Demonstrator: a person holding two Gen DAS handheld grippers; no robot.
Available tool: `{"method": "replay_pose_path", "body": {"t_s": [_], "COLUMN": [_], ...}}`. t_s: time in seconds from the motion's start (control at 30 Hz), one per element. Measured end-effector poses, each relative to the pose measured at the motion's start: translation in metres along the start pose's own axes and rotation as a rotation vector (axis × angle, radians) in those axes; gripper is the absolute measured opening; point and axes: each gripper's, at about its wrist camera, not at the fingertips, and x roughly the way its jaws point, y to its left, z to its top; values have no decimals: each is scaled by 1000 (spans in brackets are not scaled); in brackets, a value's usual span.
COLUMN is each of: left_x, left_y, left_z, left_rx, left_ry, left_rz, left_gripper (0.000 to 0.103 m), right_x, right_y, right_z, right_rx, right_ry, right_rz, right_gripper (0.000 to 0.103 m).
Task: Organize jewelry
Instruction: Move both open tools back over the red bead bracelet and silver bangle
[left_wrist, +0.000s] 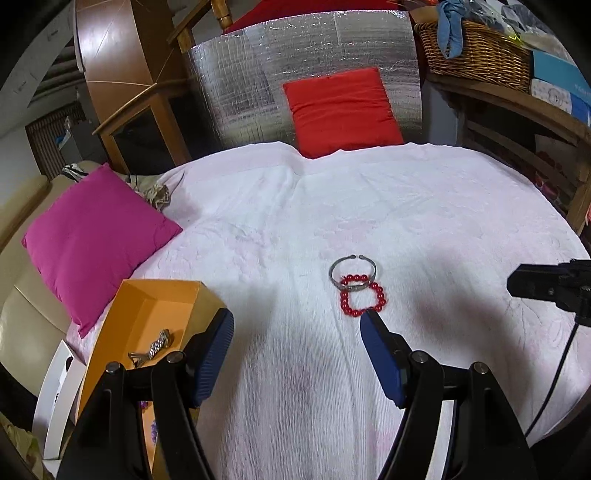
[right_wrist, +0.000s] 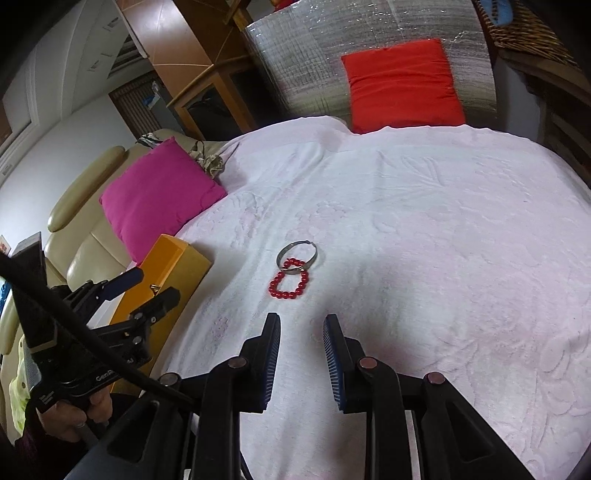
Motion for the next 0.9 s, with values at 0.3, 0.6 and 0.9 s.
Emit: {"method": "replay_pose_path", "body": {"t_s": [0.3,0.6,0.9], "left_x": [15,41,58], "left_y": [-12,-22,-20], "left_z": [8,8,4], "left_rx": [12,26,33], "left_ry": [-11,7,23], "left_rz": [13,36,56], "left_gripper": [72,72,72], "right_x": [10,17,28], "right_y": [-15,-30,-39], "right_z": [0,-1,-1], "right_rx": [46,100,136], "right_ry": [39,57,74], "right_rz": [-43,-68,-77], "right_gripper": [27,27,38]}}
